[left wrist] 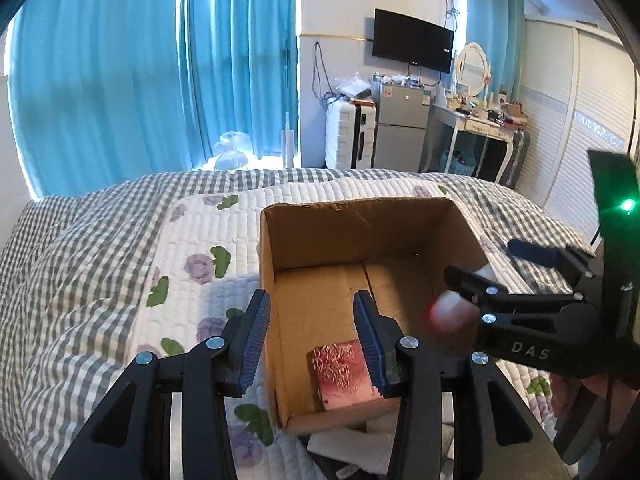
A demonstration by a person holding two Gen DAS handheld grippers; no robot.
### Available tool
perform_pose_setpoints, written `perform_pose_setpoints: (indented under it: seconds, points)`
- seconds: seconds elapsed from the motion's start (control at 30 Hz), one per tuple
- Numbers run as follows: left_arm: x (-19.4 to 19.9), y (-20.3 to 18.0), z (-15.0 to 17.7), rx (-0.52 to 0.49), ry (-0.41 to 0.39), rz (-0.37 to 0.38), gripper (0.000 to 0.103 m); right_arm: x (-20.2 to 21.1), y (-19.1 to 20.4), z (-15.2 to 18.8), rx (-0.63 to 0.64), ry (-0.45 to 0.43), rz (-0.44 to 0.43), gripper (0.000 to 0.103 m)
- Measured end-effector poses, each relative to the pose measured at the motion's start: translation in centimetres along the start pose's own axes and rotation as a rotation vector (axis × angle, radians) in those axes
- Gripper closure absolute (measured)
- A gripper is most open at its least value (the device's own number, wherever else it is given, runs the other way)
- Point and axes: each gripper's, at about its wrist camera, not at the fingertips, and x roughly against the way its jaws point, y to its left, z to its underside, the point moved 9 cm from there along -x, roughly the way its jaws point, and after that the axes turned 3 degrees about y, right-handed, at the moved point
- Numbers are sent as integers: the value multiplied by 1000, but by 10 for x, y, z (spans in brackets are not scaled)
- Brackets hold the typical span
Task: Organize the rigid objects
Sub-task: 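Lower the phone into the box and open the left gripper while the right drops the bottle in, then grasp the black cylinder with the left gripper while the right gripper grasps the white square block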
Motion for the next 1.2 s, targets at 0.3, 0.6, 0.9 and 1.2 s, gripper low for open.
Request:
perform_pose_setpoints:
  seconds: [0.3, 0.6, 0.9, 1.2]
  points:
    - [49, -1, 25, -8, 0, -30, 44, 81, 3, 4, 33, -59, 51, 10]
    - [66, -10, 78, 25, 33, -35, 7, 116, 4, 73, 67, -3, 61, 9]
    - [17, -19, 147, 55, 208, -65, 7, 53, -2, 154, 82, 175, 71, 9]
    - [-6, -18, 172, 23, 265, -96, 7, -1, 8, 200, 124, 383, 47, 10]
